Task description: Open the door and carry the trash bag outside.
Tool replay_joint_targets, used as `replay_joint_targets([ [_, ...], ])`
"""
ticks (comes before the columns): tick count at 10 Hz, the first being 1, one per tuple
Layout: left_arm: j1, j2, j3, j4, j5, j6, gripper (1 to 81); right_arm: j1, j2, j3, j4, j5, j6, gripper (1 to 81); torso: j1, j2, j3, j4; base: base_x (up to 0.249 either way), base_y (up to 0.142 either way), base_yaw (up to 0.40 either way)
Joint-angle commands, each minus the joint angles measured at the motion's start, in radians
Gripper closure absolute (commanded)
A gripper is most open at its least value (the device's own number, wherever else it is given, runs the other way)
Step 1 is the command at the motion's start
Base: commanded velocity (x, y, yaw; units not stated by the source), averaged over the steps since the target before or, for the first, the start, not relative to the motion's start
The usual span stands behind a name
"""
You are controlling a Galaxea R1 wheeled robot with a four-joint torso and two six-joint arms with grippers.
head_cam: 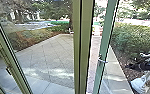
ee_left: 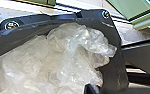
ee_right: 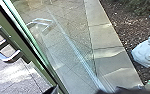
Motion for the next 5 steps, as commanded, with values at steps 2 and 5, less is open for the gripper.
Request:
replay_joint_targets([
  [2,-0.038,-0.006,0.016,-0.002,0.059,0.003,81.1,0.146,-0.048,-0.024,-0.088,-0.059,-0.052,1.0,0.000,0.000,0.000,-0.027,0.000,0.000,0.000],
  [5,-0.038,-0.006,0.016,-0.004,0.059,0.003,81.1,0.148,-0.072,-0.044,-0.142,-0.064,-0.110,1.0,0.000,0.000,0.047,-0.096,0.000,0.000,0.000],
])
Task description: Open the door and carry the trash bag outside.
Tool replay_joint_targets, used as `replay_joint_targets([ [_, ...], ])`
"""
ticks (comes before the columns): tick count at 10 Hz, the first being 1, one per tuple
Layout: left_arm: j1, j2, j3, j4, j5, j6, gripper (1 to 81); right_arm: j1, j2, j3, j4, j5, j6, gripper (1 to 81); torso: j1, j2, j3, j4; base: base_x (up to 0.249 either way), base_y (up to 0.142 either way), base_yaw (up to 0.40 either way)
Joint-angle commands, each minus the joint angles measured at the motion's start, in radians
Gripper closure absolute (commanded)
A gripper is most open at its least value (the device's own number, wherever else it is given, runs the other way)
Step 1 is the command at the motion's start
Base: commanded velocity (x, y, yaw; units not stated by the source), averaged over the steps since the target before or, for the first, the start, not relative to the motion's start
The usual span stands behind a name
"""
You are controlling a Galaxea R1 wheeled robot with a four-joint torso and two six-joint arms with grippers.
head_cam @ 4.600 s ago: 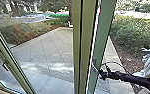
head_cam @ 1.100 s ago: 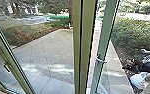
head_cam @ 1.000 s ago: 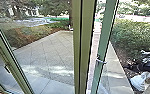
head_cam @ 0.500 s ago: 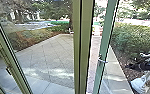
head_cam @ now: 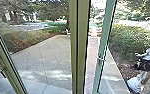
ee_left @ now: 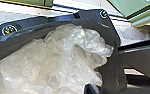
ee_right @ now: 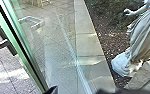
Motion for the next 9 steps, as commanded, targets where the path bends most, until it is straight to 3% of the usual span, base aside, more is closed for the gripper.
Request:
replay_joint_targets([
  [1,-0.036,-0.010,0.016,-0.005,0.055,0.003,81.1,0.146,-0.031,-0.037,-0.108,-0.039,-0.042,1.0,0.000,0.000,-0.001,0.002,0.000,0.000,0.000],
  [2,-0.036,-0.010,0.016,-0.005,0.055,0.003,81.1,0.140,-0.026,-0.071,-0.142,-0.038,-0.045,1.0,0.000,0.000,0.005,-0.020,0.000,0.000,0.000],
  [3,-0.031,-0.012,0.016,-0.005,0.055,0.003,81.1,0.137,-0.021,-0.094,-0.174,-0.036,-0.069,1.0,-0.001,0.000,0.009,-0.033,0.000,0.000,0.000],
  [9,-0.020,-0.018,0.016,-0.007,0.049,0.003,81.1,0.126,-0.038,-0.281,-0.209,0.043,-0.267,1.0,-0.001,0.000,0.010,-0.036,0.000,0.000,0.000],
])
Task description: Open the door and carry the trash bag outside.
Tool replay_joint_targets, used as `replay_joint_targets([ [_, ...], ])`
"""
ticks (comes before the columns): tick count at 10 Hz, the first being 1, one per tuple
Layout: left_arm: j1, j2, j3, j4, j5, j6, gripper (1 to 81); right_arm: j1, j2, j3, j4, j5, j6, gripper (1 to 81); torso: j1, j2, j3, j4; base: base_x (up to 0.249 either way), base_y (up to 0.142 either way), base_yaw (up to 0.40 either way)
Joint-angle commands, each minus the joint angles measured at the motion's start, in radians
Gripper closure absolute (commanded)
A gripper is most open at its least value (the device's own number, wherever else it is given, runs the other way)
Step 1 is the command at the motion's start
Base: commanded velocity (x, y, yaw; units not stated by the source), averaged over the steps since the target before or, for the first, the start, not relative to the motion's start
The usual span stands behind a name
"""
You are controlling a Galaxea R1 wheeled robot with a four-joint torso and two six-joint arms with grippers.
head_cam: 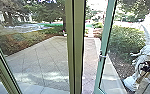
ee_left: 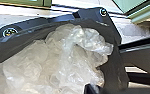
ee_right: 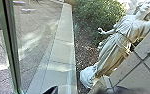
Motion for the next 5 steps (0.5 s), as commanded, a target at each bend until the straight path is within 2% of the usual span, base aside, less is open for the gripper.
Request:
replay_joint_targets([
  [1,-0.037,-0.002,0.014,-0.007,0.055,0.003,81.1,0.158,-0.040,-0.080,-0.071,-0.035,-0.061,1.0,0.000,0.000,0.000,0.000,0.000,0.000,0.000],
  [4,-0.032,0.000,0.014,-0.007,0.057,0.003,81.1,0.166,-0.022,-0.145,-0.123,0.020,-0.073,1.0,0.000,0.000,0.000,0.000,0.000,0.000,0.000],
  [5,-0.031,0.000,0.014,-0.008,0.057,0.001,81.1,0.170,0.013,-0.195,-0.136,0.042,-0.073,1.0,0.000,0.000,0.000,0.000,0.000,0.000,0.000],
])
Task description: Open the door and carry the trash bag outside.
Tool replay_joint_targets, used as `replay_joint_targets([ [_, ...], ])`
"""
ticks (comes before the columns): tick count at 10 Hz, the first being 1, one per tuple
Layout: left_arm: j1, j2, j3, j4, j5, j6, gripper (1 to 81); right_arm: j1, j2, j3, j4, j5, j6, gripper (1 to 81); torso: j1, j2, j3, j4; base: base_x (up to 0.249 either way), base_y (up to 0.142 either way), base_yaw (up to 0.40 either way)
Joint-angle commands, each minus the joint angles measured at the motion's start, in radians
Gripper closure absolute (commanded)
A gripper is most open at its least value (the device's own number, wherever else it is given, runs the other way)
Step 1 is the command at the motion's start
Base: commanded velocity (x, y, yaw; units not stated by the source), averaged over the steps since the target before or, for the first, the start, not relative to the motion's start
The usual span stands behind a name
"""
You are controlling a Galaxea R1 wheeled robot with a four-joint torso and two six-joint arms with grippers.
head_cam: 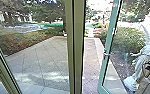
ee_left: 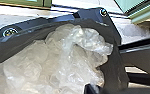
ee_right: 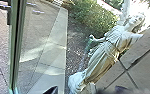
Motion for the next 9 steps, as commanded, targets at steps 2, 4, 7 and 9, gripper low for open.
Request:
replay_joint_targets([
  [2,-0.027,-0.002,0.014,-0.020,0.057,0.003,81.1,0.168,0.044,-0.167,-0.082,0.037,0.001,1.0,0.000,0.000,0.000,0.000,0.000,0.000,0.000],
  [4,-0.027,-0.001,0.014,-0.022,0.056,0.003,81.1,0.143,0.125,-0.327,-0.088,0.095,-0.004,1.0,0.000,0.000,0.000,0.000,0.000,0.000,0.000],
  [7,-0.022,-0.001,0.014,-0.022,0.053,0.003,81.1,0.099,0.125,-0.368,-0.066,0.130,0.004,1.0,0.000,0.000,0.000,0.000,0.000,0.000,0.000],
  [9,-0.022,0.001,0.014,-0.020,0.054,0.005,81.1,0.053,0.154,-0.208,0.120,-0.110,-0.001,1.0,0.000,0.000,0.000,0.000,0.000,0.000,0.000],
])
